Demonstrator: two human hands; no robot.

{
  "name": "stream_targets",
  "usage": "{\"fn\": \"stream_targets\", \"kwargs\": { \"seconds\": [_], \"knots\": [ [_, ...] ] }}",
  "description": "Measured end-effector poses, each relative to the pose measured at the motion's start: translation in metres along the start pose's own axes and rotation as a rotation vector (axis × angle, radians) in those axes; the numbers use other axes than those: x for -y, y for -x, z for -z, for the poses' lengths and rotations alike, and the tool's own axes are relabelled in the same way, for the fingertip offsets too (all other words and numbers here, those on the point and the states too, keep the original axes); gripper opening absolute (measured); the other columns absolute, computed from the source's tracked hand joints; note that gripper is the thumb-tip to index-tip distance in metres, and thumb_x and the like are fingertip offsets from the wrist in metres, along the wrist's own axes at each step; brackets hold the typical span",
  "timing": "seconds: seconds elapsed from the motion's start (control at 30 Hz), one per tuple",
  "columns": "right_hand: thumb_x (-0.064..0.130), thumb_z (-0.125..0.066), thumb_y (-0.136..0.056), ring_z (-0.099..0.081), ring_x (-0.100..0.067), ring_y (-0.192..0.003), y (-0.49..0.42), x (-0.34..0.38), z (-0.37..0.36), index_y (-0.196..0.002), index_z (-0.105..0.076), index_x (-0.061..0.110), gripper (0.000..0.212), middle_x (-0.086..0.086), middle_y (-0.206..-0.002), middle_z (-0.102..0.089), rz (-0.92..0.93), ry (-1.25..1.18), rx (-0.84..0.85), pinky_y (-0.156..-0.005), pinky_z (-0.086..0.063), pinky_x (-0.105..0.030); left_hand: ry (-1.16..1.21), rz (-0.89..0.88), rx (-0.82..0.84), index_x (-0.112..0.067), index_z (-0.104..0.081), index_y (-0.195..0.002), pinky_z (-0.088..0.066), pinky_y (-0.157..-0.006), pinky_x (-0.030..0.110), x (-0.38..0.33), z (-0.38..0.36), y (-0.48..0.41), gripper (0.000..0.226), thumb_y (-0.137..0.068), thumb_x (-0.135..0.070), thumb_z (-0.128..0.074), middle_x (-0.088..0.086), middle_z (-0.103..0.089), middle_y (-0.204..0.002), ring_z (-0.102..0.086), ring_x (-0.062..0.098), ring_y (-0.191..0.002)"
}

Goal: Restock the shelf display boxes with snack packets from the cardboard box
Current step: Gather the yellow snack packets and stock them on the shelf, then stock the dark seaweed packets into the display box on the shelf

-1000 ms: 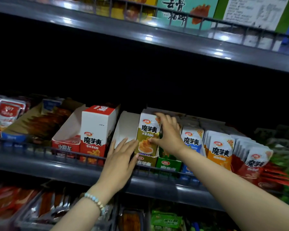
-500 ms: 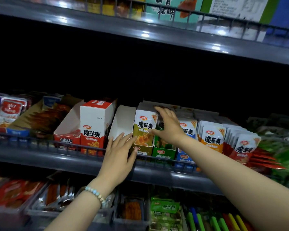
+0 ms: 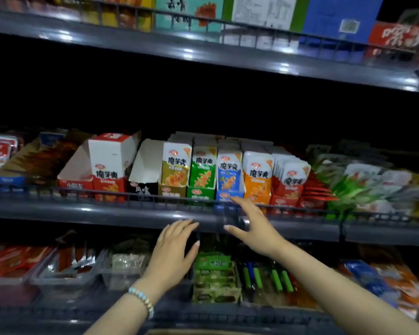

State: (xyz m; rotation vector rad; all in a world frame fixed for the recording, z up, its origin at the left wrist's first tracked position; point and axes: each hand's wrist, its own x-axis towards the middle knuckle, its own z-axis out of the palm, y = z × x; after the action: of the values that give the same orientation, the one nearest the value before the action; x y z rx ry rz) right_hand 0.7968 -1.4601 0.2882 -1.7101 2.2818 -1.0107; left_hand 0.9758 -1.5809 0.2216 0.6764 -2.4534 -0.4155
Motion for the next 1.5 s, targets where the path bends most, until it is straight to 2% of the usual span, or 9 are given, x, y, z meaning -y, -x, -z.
{"fn": "stream_targets", "kwargs": {
  "seconds": [0.17,0.5,0.67,0.77,0.87,0.97,1.27,1.4,1.5],
  "knots": [
    [0.035,-0.065,-0.087,-0.02,-0.006,-0.141,0.07,-0.043,-0.036,-0.145,-0.029,0.03,0.069,0.012,-0.151,-0.026,-0.147,-0.075,0.099,-0.113,-0.02,-0.022,0.041,0.091,0.158,-0.025,-0.038,-0.144,-0.014,-0.117,0.028,-0.001,-0.055,0.043,0.052,-0.097,-0.045,-0.044,-0.006,-0.034,-0.152,-0.025,0.014,-0.142],
    [0.043,-0.066,-0.085,-0.025,-0.02,-0.141,0.181,-0.141,-0.165,-0.148,-0.025,0.021,0.078,0.001,-0.154,-0.024,-0.598,-0.179,0.386,-0.114,-0.027,-0.033,0.028,0.325,0.606,-0.019,-0.028,-0.149,-0.021,-0.117,0.035,0.026,-0.163,0.135,0.059,-0.099,-0.047,-0.039,0.001,-0.028,-0.155,-0.023,0.021,-0.143],
    [0.021,-0.074,-0.082,-0.044,-0.017,-0.122,0.217,-0.177,-0.218,-0.137,-0.035,0.005,0.069,-0.002,-0.138,-0.041,-0.911,-0.444,0.371,-0.105,-0.038,-0.029,0.026,0.457,0.725,-0.016,-0.035,-0.146,-0.029,-0.109,0.03,0.05,-0.204,0.177,0.055,-0.098,-0.041,-0.044,0.004,-0.038,-0.15,-0.035,0.024,-0.136],
    [0.03,-0.086,-0.066,-0.055,-0.024,-0.113,0.238,-0.203,-0.246,-0.128,-0.046,0.005,0.079,-0.008,-0.126,-0.056,-1.109,-0.533,0.284,-0.099,-0.048,-0.036,0.059,0.553,0.776,-0.014,-0.04,-0.142,-0.034,-0.105,0.03,0.066,-0.223,0.198,0.051,-0.097,-0.038,-0.047,0.006,-0.045,-0.144,-0.042,0.024,-0.13],
    [0.001,-0.071,-0.081,-0.054,-0.022,-0.11,0.253,-0.213,-0.261,-0.124,-0.046,0.002,0.05,-0.005,-0.121,-0.055,-1.208,-0.596,0.262,-0.077,-0.052,-0.015,0.063,0.609,0.864,-0.016,-0.035,-0.146,-0.034,-0.11,0.035,0.085,-0.238,0.219,0.054,-0.098,-0.038,-0.044,0.006,-0.041,-0.148,-0.039,0.024,-0.134],
    [0.009,-0.076,-0.078,-0.057,-0.024,-0.11,0.265,-0.225,-0.276,-0.123,-0.05,0.0,0.053,-0.008,-0.126,-0.059,-1.308,-0.534,0.304,-0.091,-0.048,-0.032,0.066,0.581,0.954,-0.019,-0.03,-0.149,-0.029,-0.113,0.035,0.092,-0.247,0.237,0.05,-0.101,-0.034,-0.037,0.003,-0.032,-0.153,-0.033,0.023,-0.138],
    [0.012,-0.079,-0.076,-0.045,-0.016,-0.114,0.28,-0.228,-0.305,-0.13,-0.044,0.008,0.065,-0.009,-0.127,-0.042,-1.198,-0.396,0.343,-0.094,-0.04,-0.021,-0.183,0.187,1.315,-0.037,0.002,-0.151,0.009,-0.118,0.046,0.083,-0.281,0.286,0.056,-0.099,-0.054,-0.01,-0.006,0.017,-0.159,0.017,0.024,-0.146],
    [0.031,-0.086,-0.066,-0.046,-0.025,-0.118,0.283,-0.226,-0.318,-0.125,-0.05,0.02,0.07,-0.006,-0.13,-0.036,-1.08,-0.236,0.37,-0.101,-0.041,-0.041,-0.198,0.183,1.321,-0.041,0.009,-0.149,0.012,-0.115,0.044,0.084,-0.299,0.283,0.12,-0.04,-0.079,0.043,-0.011,0.03,-0.149,0.018,0.022,-0.146],
    [0.027,-0.087,-0.065,-0.053,-0.024,-0.107,0.278,-0.225,-0.323,-0.105,-0.048,0.021,0.056,-0.002,-0.111,-0.05,-1.083,-0.274,0.342,-0.088,-0.047,-0.038,-0.203,0.176,1.315,-0.041,0.01,-0.149,0.014,-0.115,0.044,0.08,-0.307,0.271,0.079,-0.078,-0.074,0.019,-0.01,0.029,-0.152,0.02,0.021,-0.145]
  ]
}}
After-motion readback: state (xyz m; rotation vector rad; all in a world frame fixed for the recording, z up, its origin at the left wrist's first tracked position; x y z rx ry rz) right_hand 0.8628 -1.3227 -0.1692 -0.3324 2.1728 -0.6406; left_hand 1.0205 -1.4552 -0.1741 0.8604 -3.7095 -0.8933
